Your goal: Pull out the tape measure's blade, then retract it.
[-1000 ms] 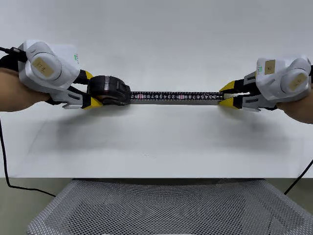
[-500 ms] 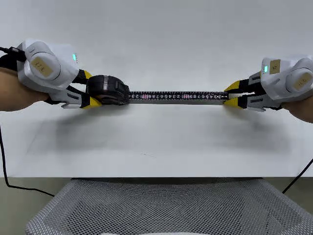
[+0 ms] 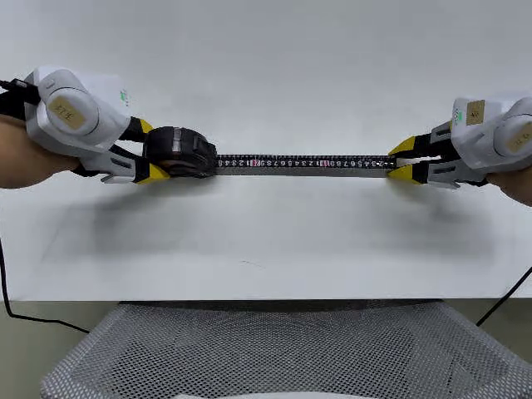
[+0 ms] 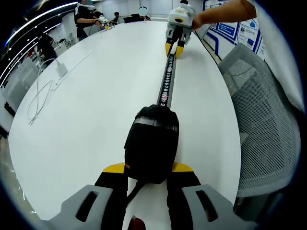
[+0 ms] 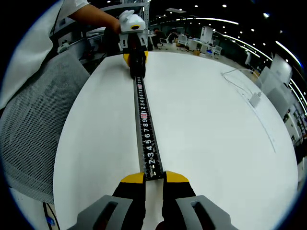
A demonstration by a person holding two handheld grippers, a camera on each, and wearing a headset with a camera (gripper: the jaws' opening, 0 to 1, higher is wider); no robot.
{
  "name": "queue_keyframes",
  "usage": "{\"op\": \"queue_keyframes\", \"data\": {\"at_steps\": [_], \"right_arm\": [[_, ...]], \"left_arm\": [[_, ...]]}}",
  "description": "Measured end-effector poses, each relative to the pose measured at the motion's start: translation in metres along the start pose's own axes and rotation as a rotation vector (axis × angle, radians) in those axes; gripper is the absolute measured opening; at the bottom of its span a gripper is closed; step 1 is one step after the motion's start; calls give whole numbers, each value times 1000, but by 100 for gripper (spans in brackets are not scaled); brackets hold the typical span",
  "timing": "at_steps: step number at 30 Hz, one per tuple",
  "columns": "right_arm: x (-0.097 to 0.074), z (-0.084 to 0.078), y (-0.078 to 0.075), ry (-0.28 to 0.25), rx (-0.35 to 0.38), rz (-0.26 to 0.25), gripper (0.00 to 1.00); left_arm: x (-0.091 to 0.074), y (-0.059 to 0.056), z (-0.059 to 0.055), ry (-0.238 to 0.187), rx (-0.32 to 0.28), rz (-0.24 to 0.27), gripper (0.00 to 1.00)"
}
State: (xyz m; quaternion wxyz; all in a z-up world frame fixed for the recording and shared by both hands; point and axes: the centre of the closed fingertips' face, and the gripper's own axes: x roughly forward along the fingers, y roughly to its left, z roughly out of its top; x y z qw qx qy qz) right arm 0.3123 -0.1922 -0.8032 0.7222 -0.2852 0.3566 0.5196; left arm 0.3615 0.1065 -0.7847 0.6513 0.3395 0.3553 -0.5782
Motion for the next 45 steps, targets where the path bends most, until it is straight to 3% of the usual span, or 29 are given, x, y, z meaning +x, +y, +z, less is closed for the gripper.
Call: {"op": "queue_keyframes", "data": {"at_steps": [11,28,38,41,45], "right_arm": [[3,2,-1,47,-11,9,9],[0,0,0,75,-33,16,11],[-1,-1,-1,84,6,9,12],[-3,2,-3,71,30,-3,15],[-3,2,-1,74,28,6,17]], "left_arm": [[0,0,2,13,0,20,27],[0,-1,2,26,-9,21,28],[0,-1,2,29,-35,23,29],[0,0,4,16,-61,22,34],[2,-1,4,19,-53,21,35]]}}
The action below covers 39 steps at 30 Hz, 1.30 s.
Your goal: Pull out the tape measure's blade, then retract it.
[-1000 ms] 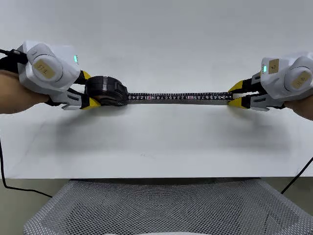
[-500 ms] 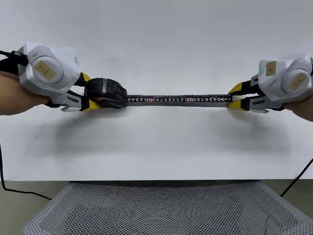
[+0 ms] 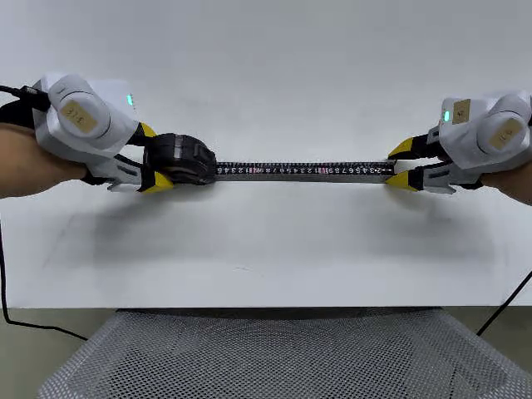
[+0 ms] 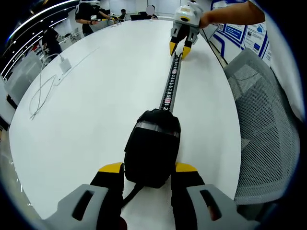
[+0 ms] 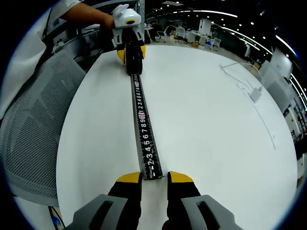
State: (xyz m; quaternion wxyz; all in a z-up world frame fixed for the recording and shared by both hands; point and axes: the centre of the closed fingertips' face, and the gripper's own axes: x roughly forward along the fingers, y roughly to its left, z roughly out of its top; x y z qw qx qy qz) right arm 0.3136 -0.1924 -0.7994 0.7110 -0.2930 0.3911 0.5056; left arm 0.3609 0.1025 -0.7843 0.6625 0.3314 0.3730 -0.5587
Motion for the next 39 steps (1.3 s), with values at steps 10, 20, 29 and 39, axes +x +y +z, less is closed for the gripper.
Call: {"op": "queue_keyframes", "data": {"at_steps": [10,20,29,39], "right_arm": [[-4,7,1,-43,69,-7,22],[-7,11,5,-60,107,-6,25],[-16,17,8,-108,171,-45,34],[-24,22,11,-150,231,-89,40]], "left_arm": [[-6,2,1,-16,-11,11,39],[-8,-1,1,-39,-26,21,42],[-19,-3,1,-101,-123,52,47],[-34,-2,1,-148,-192,106,57]]}}
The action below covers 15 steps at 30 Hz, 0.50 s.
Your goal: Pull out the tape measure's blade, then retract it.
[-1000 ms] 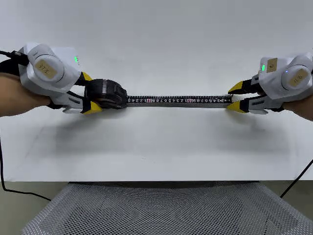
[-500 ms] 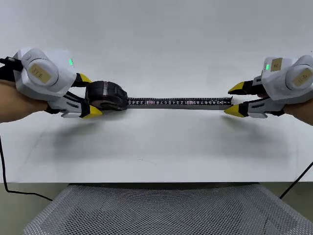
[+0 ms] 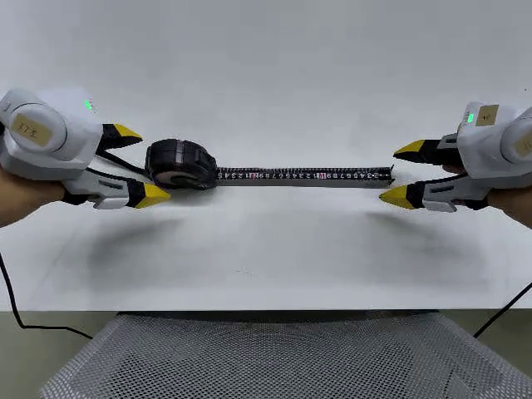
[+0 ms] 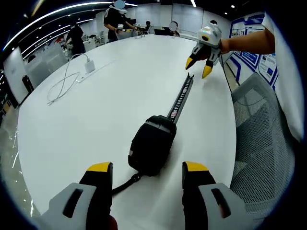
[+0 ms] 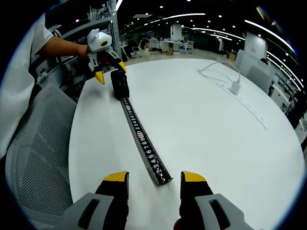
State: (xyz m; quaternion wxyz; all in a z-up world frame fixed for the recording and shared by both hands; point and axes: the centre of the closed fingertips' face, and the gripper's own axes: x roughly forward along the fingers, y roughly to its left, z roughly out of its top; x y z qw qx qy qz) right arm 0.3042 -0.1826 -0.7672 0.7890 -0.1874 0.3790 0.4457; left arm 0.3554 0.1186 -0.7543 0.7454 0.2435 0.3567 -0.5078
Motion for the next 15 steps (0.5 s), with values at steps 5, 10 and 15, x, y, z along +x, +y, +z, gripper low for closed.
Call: {"op": "queue_keyframes", "data": {"at_steps": [5,10,15], "right_arm": [[-4,3,4,-24,25,-14,42],[-9,6,8,-42,37,-31,44],[-14,9,11,-58,46,-54,47]], "left_arm": [[-6,-4,0,-25,-20,16,60],[-11,-6,1,-56,-47,23,63],[-17,-7,2,-87,-62,41,68]]}}
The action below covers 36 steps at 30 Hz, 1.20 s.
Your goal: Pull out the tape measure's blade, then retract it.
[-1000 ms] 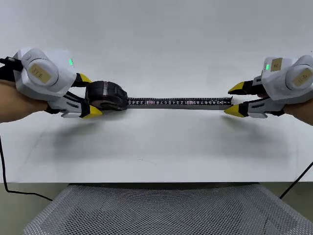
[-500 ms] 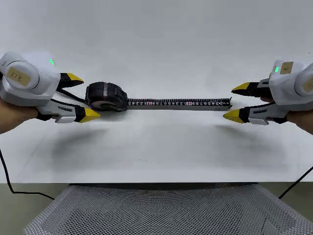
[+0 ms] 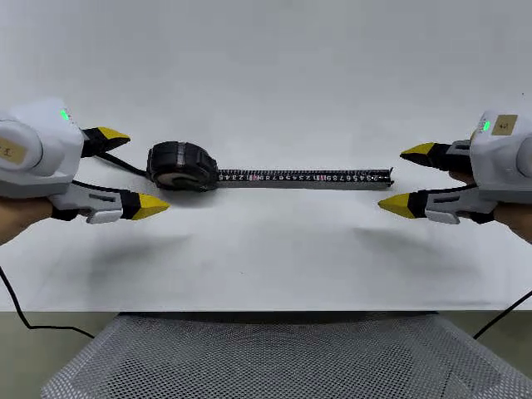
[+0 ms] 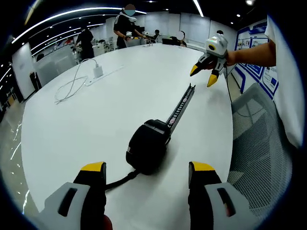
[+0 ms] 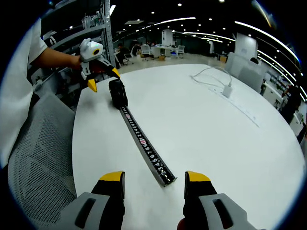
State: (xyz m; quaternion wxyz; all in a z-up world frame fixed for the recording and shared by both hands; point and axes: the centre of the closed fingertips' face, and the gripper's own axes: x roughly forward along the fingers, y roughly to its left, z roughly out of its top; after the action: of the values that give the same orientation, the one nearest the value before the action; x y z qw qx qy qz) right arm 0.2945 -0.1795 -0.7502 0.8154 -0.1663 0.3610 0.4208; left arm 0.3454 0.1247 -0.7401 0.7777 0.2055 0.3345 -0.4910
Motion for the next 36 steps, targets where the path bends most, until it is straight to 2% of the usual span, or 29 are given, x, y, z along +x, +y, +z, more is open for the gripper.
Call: {"op": "queue_keyframes", "data": {"at_steps": [11,20,28,32,36], "right_arm": [[-9,1,4,-16,27,-36,53],[-15,-1,11,-27,48,-47,58],[-22,-1,16,-51,70,-56,64],[-26,-4,19,-68,86,-68,69],[-28,-7,22,-74,100,-74,71]], "left_arm": [[-10,-7,-5,-23,-13,25,74],[-16,-13,-8,-43,-56,32,78],[-19,-18,-16,-58,-85,41,80],[-23,-23,-19,-91,-108,45,83],[-26,-23,-25,-96,-130,58,87]]}}
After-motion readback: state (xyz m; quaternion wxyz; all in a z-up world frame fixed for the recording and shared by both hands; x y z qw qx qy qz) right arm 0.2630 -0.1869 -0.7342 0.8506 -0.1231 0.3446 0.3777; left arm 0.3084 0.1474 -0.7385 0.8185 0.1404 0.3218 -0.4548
